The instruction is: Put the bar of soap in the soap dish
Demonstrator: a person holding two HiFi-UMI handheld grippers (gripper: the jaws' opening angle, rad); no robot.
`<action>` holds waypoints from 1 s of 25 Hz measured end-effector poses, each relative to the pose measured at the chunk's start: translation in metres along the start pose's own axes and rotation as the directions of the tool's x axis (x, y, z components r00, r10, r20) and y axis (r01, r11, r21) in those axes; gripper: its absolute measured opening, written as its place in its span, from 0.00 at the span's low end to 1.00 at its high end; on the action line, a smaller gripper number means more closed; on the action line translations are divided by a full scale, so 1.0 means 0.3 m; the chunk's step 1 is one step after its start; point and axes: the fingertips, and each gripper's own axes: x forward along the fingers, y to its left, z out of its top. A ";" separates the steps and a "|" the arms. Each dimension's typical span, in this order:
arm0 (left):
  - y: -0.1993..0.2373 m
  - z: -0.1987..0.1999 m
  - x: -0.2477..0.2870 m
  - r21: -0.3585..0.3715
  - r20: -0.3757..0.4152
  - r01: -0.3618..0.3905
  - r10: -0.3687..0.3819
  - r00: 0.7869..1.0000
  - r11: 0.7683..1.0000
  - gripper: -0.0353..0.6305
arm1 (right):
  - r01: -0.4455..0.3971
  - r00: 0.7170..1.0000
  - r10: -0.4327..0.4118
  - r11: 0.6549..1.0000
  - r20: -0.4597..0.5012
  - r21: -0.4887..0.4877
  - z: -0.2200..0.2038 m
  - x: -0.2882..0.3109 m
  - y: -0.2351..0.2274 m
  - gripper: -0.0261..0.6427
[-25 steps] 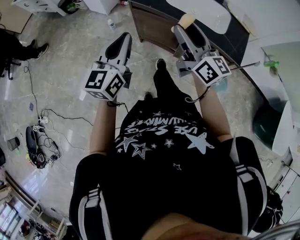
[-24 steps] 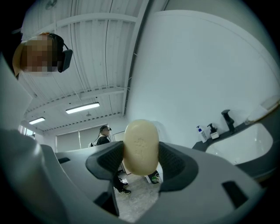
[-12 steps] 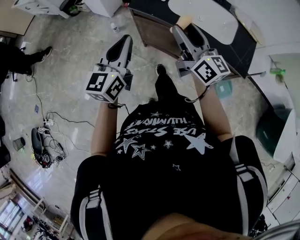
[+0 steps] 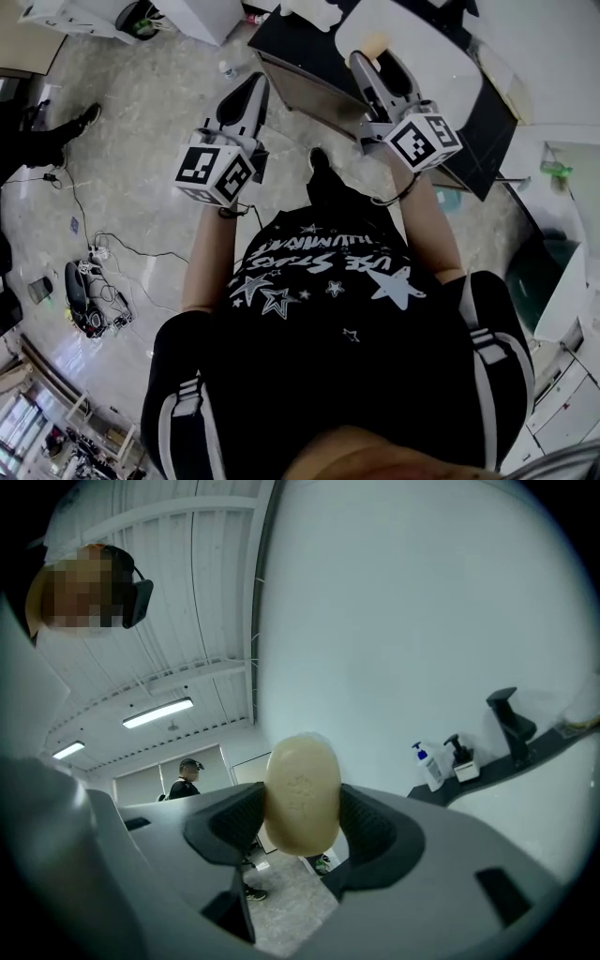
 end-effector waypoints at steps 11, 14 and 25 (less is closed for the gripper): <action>0.089 -0.010 0.297 0.008 -0.022 -0.055 0.055 0.998 0.998 0.07 | -0.048 0.996 0.049 0.999 -0.074 0.011 0.046 0.232 -0.225 0.43; 0.110 -0.010 0.348 0.021 -0.024 -0.073 0.074 0.997 0.997 0.07 | -0.080 0.993 0.081 0.997 -0.086 0.017 0.048 0.282 -0.246 0.43; 0.222 0.007 0.439 -0.004 -0.005 -0.107 0.107 0.994 0.994 0.07 | -0.105 0.982 0.102 0.994 -0.158 -0.010 -0.005 0.393 -0.292 0.43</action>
